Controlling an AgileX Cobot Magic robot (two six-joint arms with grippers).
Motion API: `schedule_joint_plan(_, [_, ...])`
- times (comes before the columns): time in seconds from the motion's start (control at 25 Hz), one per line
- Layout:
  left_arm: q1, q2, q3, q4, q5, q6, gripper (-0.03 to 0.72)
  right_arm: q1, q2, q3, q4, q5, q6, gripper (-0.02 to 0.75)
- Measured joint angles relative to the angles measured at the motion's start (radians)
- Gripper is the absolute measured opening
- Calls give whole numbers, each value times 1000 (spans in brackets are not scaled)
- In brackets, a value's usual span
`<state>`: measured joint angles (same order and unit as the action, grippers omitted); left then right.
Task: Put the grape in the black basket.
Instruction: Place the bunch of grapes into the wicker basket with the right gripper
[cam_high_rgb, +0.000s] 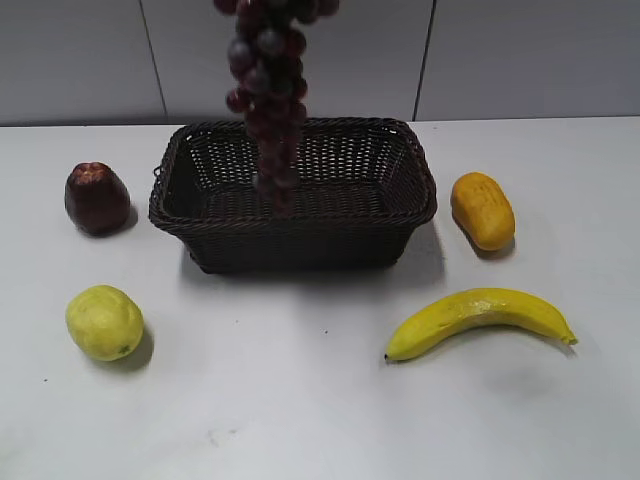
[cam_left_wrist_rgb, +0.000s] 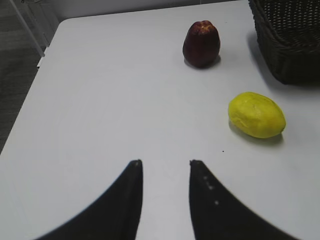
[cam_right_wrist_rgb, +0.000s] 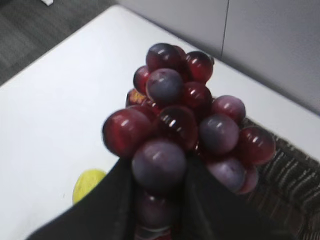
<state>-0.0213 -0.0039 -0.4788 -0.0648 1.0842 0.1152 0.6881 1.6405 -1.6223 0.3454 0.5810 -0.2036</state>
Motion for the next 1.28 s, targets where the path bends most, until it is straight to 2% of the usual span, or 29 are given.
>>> schedule_joint_plan(0.24, [0, 0, 0, 0, 0, 0, 237, -57, 66, -66, -25, -85, 0, 148])
schedule_joint_plan(0.52, [0, 0, 0, 0, 0, 0, 237, -88, 254, -66, -54, -89, 0, 142])
schedule_joint_plan(0.8, [0, 0, 0, 0, 0, 0, 237, -88, 439, -66, -56, -29, 0, 140])
schedule_joint_plan(1.04, [0, 0, 0, 0, 0, 0, 237, -88, 501, -67, -52, 20, 0, 140])
schedule_joint_plan(1.08, [0, 0, 0, 0, 0, 0, 237, -88, 504, -67, -52, 25, 0, 158])
schedule_joint_plan(1.16, [0, 0, 0, 0, 0, 0, 237, -88, 506, -67, -52, 43, 0, 257])
schedule_joint_plan(1.28, [0, 0, 0, 0, 0, 0, 237, -88, 502, -67, -52, 69, 0, 522])
